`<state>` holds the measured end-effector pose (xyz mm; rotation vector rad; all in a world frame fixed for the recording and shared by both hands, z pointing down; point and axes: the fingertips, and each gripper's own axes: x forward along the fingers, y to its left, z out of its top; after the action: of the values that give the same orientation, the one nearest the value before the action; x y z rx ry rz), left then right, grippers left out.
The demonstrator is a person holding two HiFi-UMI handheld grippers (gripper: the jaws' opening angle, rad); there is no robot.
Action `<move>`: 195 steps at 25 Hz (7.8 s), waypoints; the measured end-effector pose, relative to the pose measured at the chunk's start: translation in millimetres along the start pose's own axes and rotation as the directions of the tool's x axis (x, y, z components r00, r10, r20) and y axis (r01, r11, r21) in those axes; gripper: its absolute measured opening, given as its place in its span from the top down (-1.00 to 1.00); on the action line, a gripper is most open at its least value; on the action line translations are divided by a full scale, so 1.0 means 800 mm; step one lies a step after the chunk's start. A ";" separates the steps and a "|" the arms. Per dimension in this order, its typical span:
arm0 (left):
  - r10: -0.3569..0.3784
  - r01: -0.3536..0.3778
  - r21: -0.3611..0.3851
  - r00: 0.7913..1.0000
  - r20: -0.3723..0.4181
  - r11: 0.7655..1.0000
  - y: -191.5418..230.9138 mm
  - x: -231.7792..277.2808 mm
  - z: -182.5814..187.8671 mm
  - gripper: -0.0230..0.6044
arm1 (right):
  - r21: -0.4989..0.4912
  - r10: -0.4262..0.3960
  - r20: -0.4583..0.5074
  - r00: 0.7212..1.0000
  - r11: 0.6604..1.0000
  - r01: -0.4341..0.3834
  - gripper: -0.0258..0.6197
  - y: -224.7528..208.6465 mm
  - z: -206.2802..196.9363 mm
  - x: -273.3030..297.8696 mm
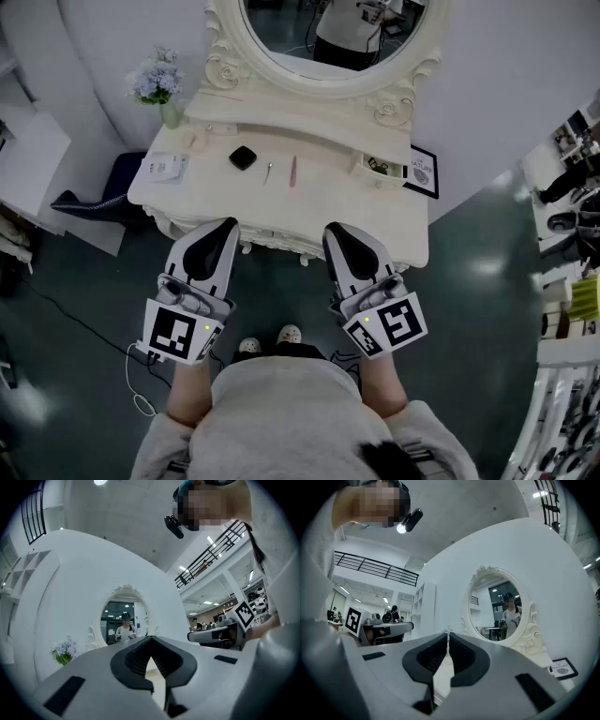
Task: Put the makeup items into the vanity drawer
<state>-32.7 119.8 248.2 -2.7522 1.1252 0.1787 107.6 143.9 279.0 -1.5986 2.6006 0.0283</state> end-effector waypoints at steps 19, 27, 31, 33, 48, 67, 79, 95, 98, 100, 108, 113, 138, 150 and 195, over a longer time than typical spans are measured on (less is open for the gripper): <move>0.031 -0.031 0.018 1.000 0.005 0.999 -0.001 0.020 -0.005 0.88 | -0.010 0.053 0.006 0.999 0.999 -0.053 0.83 -0.016 -0.010 0.016; 0.065 -0.064 0.027 0.998 -0.010 0.998 0.001 0.023 -0.014 0.88 | 0.015 0.094 0.015 0.995 0.995 -0.094 0.83 -0.025 -0.016 0.028; 0.066 -0.065 0.035 0.997 -0.045 0.997 0.018 0.026 -0.025 0.88 | 0.023 0.099 0.018 0.995 0.995 -0.099 0.83 -0.029 -0.017 0.048; 0.070 -0.070 0.029 0.997 -0.025 0.997 0.031 0.033 -0.023 0.88 | 0.024 0.097 0.014 0.995 0.995 -0.097 0.83 -0.030 -0.020 0.061; -0.027 0.027 0.017 0.999 -0.026 0.999 0.160 0.082 -0.047 0.88 | 0.049 0.004 0.012 1.000 0.999 -0.004 0.83 -0.035 -0.035 0.190; -0.158 0.156 -0.026 0.986 -0.057 0.987 0.282 0.105 -0.100 0.88 | 0.044 -0.111 -0.039 0.993 0.993 0.113 0.83 -0.019 -0.072 0.307; -0.210 0.207 -0.061 0.977 -0.039 0.976 0.307 0.122 -0.122 0.88 | 0.044 -0.155 -0.128 0.980 0.986 0.162 0.83 -0.028 -0.109 0.340; -0.198 0.185 -0.093 0.967 -0.163 0.978 0.343 0.156 -0.183 0.88 | 0.062 -0.074 -0.415 0.907 0.992 0.109 0.83 -0.063 -0.226 0.400; -0.194 0.177 -0.102 0.963 -0.185 0.979 0.347 0.160 -0.193 0.88 | 0.074 -0.059 -0.465 0.884 0.992 0.105 0.83 -0.067 -0.250 0.402; -0.187 0.169 -0.106 0.964 -0.190 0.980 0.352 0.164 -0.198 0.88 | 0.076 -0.048 -0.491 0.870 0.992 0.098 0.83 -0.070 -0.263 0.404; -0.158 0.137 -0.109 0.964 -0.212 0.984 0.359 0.172 -0.212 0.88 | 0.089 0.055 -0.611 0.789 0.996 -0.001 0.78 -0.071 -0.319 0.405; -0.134 0.110 -0.111 0.964 -0.229 0.988 0.359 0.175 -0.221 0.88 | 0.095 0.117 -0.685 0.719 0.993 -0.071 0.41 -0.069 -0.356 0.400; 0.044 -0.069 -0.080 0.956 -0.290 0.994 0.385 0.151 -0.232 0.88 | 0.053 0.164 -0.817 0.553 0.976 -0.210 -0.04 -0.070 -0.446 0.415; 0.048 -0.071 -0.072 0.958 -0.282 0.995 0.386 0.145 -0.225 0.88 | 0.015 0.130 -0.809 0.574 0.980 -0.200 -0.04 -0.067 -0.440 0.419; -0.157 0.146 -0.112 0.983 -0.096 0.983 0.328 0.145 -0.157 0.88 | -0.012 -0.086 -0.338 0.937 0.996 0.087 -0.04 -0.047 -0.203 0.369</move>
<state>-128.6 -168.5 324.0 -2.9572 0.9491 0.0774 -1.9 -145.6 416.4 -1.8615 2.7640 -0.2824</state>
